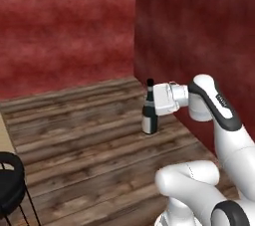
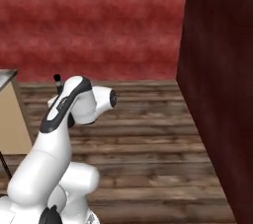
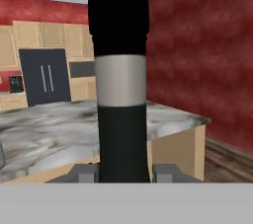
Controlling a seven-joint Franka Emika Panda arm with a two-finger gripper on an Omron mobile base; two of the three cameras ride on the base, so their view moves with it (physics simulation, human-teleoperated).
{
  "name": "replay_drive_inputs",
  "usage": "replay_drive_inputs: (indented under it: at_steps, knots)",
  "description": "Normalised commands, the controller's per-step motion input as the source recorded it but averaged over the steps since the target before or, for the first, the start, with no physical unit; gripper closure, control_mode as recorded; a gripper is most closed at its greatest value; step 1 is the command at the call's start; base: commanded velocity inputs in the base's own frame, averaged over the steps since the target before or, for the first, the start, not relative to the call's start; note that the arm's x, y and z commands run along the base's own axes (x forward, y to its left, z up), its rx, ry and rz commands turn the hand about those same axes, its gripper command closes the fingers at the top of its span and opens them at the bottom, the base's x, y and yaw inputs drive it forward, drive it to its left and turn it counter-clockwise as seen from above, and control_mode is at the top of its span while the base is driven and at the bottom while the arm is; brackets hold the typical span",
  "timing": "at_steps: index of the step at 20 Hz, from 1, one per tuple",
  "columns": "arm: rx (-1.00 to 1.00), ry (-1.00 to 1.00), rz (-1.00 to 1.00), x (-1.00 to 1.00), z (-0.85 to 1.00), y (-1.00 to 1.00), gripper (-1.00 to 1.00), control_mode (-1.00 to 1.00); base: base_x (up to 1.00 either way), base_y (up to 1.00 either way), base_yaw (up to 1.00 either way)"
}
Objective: There is a wine glass and glass cup on the dining counter. Place the wine bottle next to the wine glass and the juice bottle next to the glass cup.
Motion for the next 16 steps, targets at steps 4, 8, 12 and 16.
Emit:
replay_drive_inputs:
  at_steps: [4, 8, 12, 16]
  knots:
    - [0.0, 0.0, 0.0, 0.0, 0.0, 0.0, 1.0, 1.0, 0.73, 0.05, 0.32]
    - [0.0, 0.0, 0.0, 0.0, 0.0, 0.0, 1.0, 1.0, 0.65, 0.01, 0.41]
    - [0.0, 0.0, 0.0, 0.0, 0.0, 0.0, 1.0, 1.0, 0.46, 0.0, 0.57]
    - [0.0, 0.0, 0.0, 0.0, 0.0, 0.0, 1.0, 1.0, 0.3, 0.0, 0.69]
